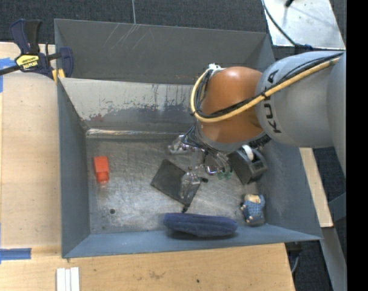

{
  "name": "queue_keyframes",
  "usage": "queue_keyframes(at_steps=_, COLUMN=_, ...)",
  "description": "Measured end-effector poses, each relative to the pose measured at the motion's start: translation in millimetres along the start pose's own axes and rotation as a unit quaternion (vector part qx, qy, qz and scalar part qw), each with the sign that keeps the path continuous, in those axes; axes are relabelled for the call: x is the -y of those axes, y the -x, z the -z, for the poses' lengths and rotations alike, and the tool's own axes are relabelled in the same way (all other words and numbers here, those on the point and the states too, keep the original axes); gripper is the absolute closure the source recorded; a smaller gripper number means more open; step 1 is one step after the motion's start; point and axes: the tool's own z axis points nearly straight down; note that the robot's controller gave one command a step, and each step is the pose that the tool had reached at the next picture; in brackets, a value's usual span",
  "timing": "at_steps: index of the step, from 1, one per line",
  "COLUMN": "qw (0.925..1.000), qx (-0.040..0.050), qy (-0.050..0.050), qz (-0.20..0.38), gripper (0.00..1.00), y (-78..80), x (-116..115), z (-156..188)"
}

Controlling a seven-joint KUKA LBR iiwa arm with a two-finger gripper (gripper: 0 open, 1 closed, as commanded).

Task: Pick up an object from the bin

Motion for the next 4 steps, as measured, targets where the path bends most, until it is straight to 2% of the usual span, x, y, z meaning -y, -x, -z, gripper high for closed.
queue_keyframes(at_steps=1, qw=0.9888, qx=-0.0016, qy=0.001, qz=-0.149, gripper=0.0, y=-36.8, x=-16.8, z=5.0)
queue_keyframes(at_steps=2, qw=0.9886, qx=0.0033, qy=0.002, qz=-0.15, gripper=0.0, y=-37.9, x=-10.4, z=-29.8)
queue_keyframes(at_steps=3, qw=0.9887, qx=0.0025, qy=0.002, qz=-0.15, gripper=0.0, y=-36.2, x=-10.6, z=-27.5)
queue_keyframes(at_steps=4, qw=0.9884, qx=0.0116, qy=0.003, qz=-0.151, gripper=1.0, y=-30.7, x=-9.4, z=-23.7)
